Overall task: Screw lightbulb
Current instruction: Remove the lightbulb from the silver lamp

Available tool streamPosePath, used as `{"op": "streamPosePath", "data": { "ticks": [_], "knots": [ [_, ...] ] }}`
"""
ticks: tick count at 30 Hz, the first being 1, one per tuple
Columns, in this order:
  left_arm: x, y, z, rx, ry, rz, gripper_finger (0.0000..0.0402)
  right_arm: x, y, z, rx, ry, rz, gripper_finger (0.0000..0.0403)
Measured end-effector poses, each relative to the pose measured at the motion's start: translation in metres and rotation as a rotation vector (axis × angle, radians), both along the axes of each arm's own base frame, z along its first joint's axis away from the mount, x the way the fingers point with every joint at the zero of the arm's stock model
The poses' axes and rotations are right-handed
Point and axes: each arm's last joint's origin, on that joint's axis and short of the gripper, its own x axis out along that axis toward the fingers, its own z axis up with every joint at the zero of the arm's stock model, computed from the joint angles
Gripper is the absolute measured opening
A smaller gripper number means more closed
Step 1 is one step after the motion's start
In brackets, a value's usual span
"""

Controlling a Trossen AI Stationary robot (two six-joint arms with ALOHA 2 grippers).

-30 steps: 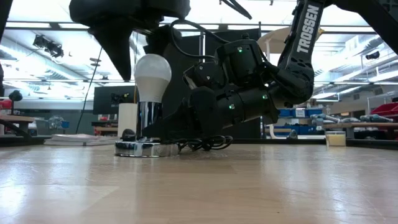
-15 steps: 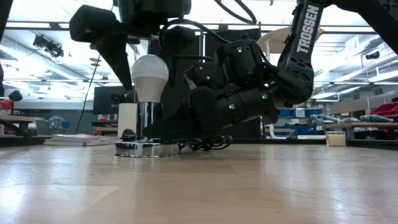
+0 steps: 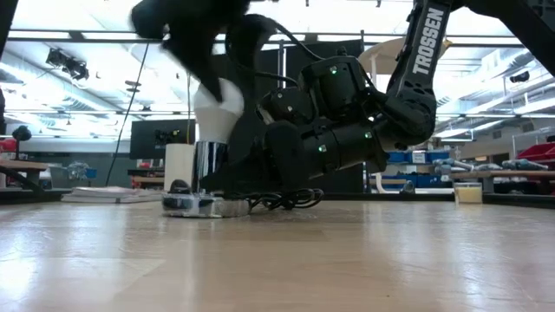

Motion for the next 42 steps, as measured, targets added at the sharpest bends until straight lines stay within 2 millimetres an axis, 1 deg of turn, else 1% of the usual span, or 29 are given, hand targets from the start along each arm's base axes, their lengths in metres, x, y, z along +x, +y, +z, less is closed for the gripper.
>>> {"op": "streamPosePath", "data": {
  "ticks": [2, 8, 15, 20, 23, 30, 36, 39, 42],
  "knots": [
    [-0.001, 0.0, 0.011, 0.001, -0.008, 0.008, 0.0333, 0.0, -0.001, 0.0, -0.002, 0.0, -0.001, 0.0194],
    [-0.006, -0.001, 0.025, -0.037, 0.009, 0.091, 0.034, 0.0, -0.001, 0.0, -0.002, 0.001, -0.002, 0.0195],
    [-0.015, -0.001, 0.035, -0.126, 0.049, 0.267, 0.034, 0.0, -0.001, 0.0, -0.002, 0.001, -0.002, 0.0195],
    [-0.024, -0.003, 0.034, -0.179, 0.096, 0.419, 0.034, 0.0, -0.001, 0.0, -0.002, 0.003, -0.002, 0.0195],
    [-0.028, -0.015, 0.034, -0.165, 0.085, 0.428, 0.034, 0.0, -0.001, -0.001, -0.002, 0.004, -0.001, 0.0195],
    [-0.041, -0.054, 0.036, -0.02, -0.024, 0.354, 0.034, 0.0, -0.001, -0.001, 0.001, 0.006, -0.002, 0.0198],
    [-0.059, -0.079, 0.041, 0.007, -0.108, 0.354, 0.0339, 0.0, -0.001, -0.001, 0.019, 0.011, -0.019, 0.021],
    [-0.068, -0.09, 0.036, 0.014, -0.136, 0.354, 0.0339, 0.0, -0.003, -0.001, 0.048, 0.021, -0.032, 0.022],
    [-0.078, -0.1, 0.022, 0.023, -0.142, 0.347, 0.0339, 0.0, -0.004, -0.002, 0.065, 0.026, -0.042, 0.0233]
  ]
}}
